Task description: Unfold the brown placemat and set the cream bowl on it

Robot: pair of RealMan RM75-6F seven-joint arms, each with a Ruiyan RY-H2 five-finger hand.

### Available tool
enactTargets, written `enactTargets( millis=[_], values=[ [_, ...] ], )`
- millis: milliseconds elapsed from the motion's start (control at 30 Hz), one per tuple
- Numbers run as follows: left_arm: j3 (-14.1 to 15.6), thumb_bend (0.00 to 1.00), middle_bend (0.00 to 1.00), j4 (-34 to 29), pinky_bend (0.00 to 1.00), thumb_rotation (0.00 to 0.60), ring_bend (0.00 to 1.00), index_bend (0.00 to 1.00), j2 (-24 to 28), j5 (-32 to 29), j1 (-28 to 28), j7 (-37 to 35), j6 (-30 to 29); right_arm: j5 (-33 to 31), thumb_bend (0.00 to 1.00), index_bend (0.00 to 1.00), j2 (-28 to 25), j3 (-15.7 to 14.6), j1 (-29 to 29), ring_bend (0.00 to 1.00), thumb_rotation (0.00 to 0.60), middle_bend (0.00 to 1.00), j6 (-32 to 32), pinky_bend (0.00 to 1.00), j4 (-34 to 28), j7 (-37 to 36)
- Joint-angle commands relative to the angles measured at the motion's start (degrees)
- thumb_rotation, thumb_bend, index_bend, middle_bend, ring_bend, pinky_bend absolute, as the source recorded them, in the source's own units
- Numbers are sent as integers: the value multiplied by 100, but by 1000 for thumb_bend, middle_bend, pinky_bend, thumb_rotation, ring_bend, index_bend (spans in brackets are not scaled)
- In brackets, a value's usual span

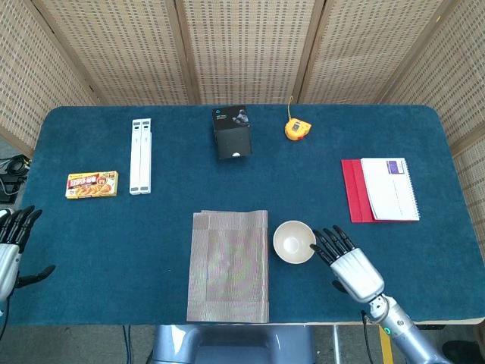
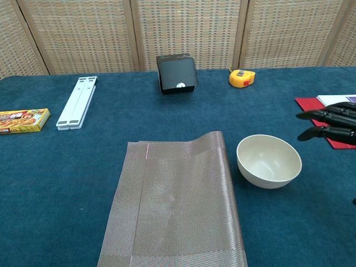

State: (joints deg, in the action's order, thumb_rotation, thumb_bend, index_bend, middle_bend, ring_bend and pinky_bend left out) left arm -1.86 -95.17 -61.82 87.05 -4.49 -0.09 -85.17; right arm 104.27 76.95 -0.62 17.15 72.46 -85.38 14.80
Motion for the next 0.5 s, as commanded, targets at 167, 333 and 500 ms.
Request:
enactTargets(
  millis=[167, 333, 500],
  values=[
    [-55, 0, 0, -45, 0, 600, 0, 0, -77, -168, -94, 235, 170, -302, 292, 238, 254, 119, 413, 0, 600, 0, -671, 0, -31, 370],
    [-98, 0, 0, -29, 0, 600, 0, 0, -99, -301, -126, 272, 240, -400, 411, 254, 468, 119, 589, 0, 600, 0, -888, 0, 97, 455],
    [-118, 0, 0, -7, 0, 600, 0, 0, -120, -388, -156, 303, 304, -552, 552, 311, 706, 139, 770, 0, 600, 0, -1127, 0, 277, 476]
  ],
)
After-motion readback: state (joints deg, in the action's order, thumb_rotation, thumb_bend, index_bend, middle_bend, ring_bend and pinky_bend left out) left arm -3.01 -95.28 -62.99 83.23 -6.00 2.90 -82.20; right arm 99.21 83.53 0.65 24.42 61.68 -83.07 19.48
